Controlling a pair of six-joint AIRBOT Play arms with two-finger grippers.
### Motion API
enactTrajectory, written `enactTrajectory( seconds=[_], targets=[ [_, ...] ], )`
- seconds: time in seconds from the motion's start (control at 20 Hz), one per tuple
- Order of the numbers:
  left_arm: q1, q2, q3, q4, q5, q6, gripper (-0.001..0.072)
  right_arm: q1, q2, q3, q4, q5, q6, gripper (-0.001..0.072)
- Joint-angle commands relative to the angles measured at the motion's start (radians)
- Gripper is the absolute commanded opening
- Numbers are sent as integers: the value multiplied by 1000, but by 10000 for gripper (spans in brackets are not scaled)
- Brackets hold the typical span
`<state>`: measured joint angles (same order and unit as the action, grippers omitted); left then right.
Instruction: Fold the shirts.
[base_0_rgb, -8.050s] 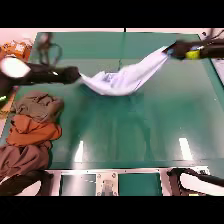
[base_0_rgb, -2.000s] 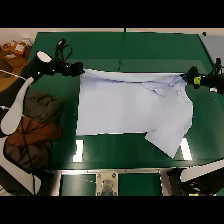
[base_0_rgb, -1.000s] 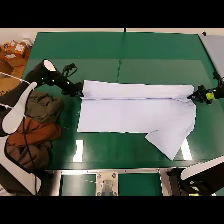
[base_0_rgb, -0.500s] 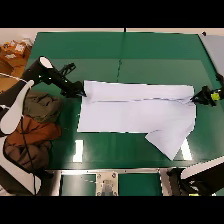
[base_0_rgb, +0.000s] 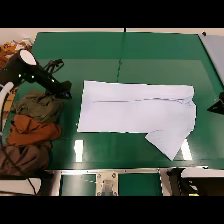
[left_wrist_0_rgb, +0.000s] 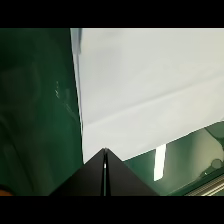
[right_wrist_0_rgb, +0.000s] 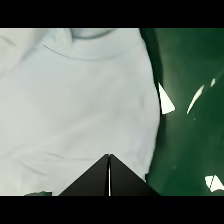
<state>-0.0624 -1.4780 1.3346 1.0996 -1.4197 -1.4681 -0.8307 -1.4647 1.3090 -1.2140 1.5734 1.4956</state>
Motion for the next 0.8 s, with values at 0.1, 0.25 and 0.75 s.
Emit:
enactTrajectory(
  seconds=[0.1,0.25,0.75],
  targets=[
    [-134,330,-438,17,303,-116,34,-11,326,-452,-204,-101,183,284],
    [-212,375,-551,16,312,-206,700,-9,375,-647,-180,-175,200,604],
    [-420,374,-750,-35,681,-517,696,25,283,-796,103,-446,62,604]
  ],
)
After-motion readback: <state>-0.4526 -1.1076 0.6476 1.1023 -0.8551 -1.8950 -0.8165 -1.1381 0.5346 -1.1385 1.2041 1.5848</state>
